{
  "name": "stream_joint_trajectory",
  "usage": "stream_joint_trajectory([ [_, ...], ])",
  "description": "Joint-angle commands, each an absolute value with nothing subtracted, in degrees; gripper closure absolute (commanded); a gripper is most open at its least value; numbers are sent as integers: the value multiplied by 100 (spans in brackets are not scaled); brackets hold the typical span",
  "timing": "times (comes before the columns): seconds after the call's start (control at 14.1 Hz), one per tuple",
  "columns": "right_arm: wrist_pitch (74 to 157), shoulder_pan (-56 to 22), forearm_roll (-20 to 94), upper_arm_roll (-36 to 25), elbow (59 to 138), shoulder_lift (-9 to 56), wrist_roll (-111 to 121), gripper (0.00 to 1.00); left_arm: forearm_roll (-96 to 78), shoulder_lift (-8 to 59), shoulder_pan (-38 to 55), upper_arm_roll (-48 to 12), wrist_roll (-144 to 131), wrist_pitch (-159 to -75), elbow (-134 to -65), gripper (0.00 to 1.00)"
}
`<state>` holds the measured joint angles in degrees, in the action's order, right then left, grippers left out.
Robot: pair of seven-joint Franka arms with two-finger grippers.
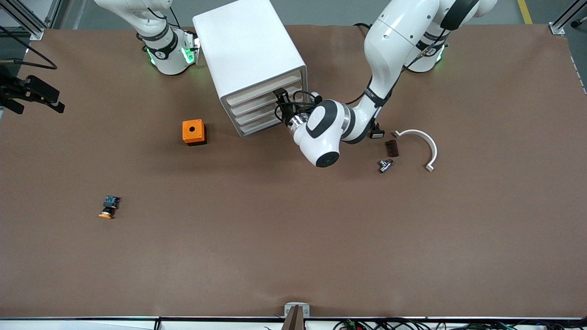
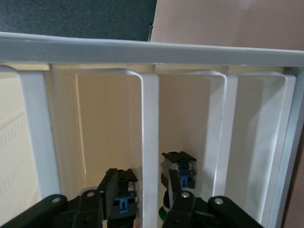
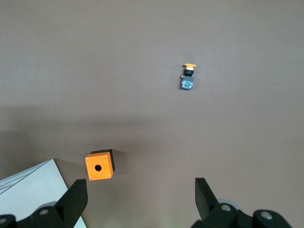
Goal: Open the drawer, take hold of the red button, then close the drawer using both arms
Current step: 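Pull the drawer open with the left gripper while the right gripper approaches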
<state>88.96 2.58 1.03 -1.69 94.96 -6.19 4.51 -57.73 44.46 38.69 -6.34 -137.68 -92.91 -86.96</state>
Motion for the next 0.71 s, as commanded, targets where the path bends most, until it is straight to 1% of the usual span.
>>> stream_joint_trajectory([
  [0.0, 8903, 316, 114, -132, 9422, -598, 475, 0, -5862, 4596, 3876, -615, -13808, -9220, -8552, 79],
  [0.07, 8886, 316, 123, -132, 9413, -598, 466, 0, -5854, 4588, 3876, -615, -13790, -9220, -8543, 100],
  [0.28, 8895, 325, 106, -132, 9378, -589, 475, 0, -5801, 4597, 3815, -554, -13808, -9228, -8526, 100],
  [0.36, 8964, 334, 123, -132, 9404, -493, 501, 0, -5766, 4597, 3797, -510, -13790, -9237, -8491, 100],
  [0.43, 9000, 325, 123, -132, 9326, -144, 544, 0, -5722, 4597, 3745, -362, -13799, -9237, -8360, 100],
  [0.57, 9254, 334, 123, -123, 9290, 60, 545, 0, -5757, 4588, 3683, -20, -13860, -9237, -8026, 100],
  [0.64, 9333, 351, 114, -132, 9264, 401, 545, 0, -5774, 4588, 3587, 87, -13860, -9237, -7877, 100],
])
